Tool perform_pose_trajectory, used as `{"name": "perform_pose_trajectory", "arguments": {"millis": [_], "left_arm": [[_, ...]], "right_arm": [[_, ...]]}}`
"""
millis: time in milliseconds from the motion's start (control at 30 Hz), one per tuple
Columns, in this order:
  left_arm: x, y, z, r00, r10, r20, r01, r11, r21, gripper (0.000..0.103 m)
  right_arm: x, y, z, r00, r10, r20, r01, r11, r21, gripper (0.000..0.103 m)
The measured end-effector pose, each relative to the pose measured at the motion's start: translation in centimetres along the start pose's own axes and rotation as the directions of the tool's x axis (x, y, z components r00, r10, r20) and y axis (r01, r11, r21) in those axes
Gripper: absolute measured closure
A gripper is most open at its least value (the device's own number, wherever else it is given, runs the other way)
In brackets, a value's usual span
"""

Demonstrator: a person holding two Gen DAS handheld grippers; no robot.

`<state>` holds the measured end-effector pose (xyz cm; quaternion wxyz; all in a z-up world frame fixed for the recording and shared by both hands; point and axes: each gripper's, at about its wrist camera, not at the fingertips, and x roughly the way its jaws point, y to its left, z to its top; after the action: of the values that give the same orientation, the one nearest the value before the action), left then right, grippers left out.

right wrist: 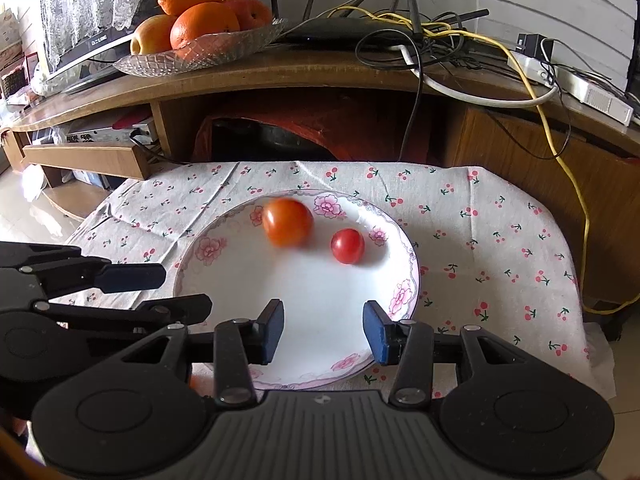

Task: Organize fruits
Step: 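Open both grippers to drop the tomatoes into the bowl, then withdraw both open grippers from the bowl toward the remaining fruit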

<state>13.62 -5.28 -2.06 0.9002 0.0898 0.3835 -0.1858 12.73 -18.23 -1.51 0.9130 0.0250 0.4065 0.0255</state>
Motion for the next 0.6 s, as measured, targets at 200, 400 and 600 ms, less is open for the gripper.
{"name": "perform_pose_trajectory", "arguments": {"millis": [200,400,600], "left_arm": [[-0.8,0.3,-0.2,1.0,0.012,0.004,-0.012,1.0,0.003,0.05],[-1.7,0.8,-0.6,1.0,0.024,0.002,-0.024,1.0,-0.003,0.05],[-2.6,0.9,-0.9,1.0,0.025,0.005,-0.025,1.0,-0.003,0.05]], "right_arm": [[-0.6,0.5,0.0,1.0,0.01,0.006,-0.01,1.0,-0.007,0.059],[-1.5,1.1,-0.2,1.0,0.022,0.014,-0.022,1.0,-0.017,0.059],[-2.3,1.7,-0.5,0.999,0.035,0.015,-0.035,0.999,-0.026,0.059]]}}
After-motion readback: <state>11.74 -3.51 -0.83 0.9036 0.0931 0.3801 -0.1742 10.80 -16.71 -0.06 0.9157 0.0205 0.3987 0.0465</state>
